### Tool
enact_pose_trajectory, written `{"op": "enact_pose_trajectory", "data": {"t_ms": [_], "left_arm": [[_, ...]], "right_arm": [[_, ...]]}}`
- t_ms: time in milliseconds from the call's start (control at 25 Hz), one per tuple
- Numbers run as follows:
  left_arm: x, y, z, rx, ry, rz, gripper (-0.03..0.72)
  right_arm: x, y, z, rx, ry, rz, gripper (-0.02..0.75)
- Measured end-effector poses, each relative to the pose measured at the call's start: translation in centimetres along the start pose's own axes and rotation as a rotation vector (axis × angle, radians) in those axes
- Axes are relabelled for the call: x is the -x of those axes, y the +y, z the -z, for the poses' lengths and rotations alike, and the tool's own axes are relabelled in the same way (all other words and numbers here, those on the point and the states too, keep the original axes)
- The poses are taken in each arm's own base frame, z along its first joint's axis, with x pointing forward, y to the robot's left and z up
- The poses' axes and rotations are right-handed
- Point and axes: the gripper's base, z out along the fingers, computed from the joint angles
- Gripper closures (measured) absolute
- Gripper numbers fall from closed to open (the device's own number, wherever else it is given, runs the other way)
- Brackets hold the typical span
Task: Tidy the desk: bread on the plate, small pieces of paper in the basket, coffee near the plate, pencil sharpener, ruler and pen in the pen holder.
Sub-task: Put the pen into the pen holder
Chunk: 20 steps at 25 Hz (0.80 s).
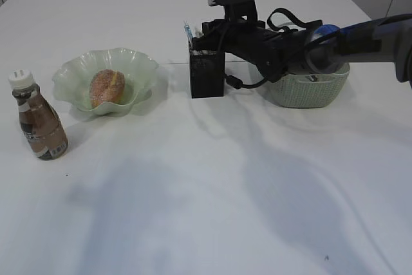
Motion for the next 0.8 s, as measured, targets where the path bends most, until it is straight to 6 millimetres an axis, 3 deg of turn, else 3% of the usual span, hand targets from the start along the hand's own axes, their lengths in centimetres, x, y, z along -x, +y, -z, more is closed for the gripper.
{"op": "enact_pose_trajectory", "data": {"t_ms": [160, 560, 800], "left_arm": [[0.0, 0.0, 0.0, 0.000, -0.002, 0.000, 0.413], [0.0, 0.0, 0.0, 0.000, -0.002, -0.002, 0.413], [1.4, 0.1, 0.6, 0.035, -0.034, -0.107, 0.397]], "right_arm": [[-0.1, 0.0, 0.0, 0.003, 0.006, 0.010, 0.457], [0.2, -0.1, 0.3, -0.005, 0.072, 0.011, 0.445], [4.4, -0.3, 2.4, -0.022, 0.123, 0.018, 0.444]]}}
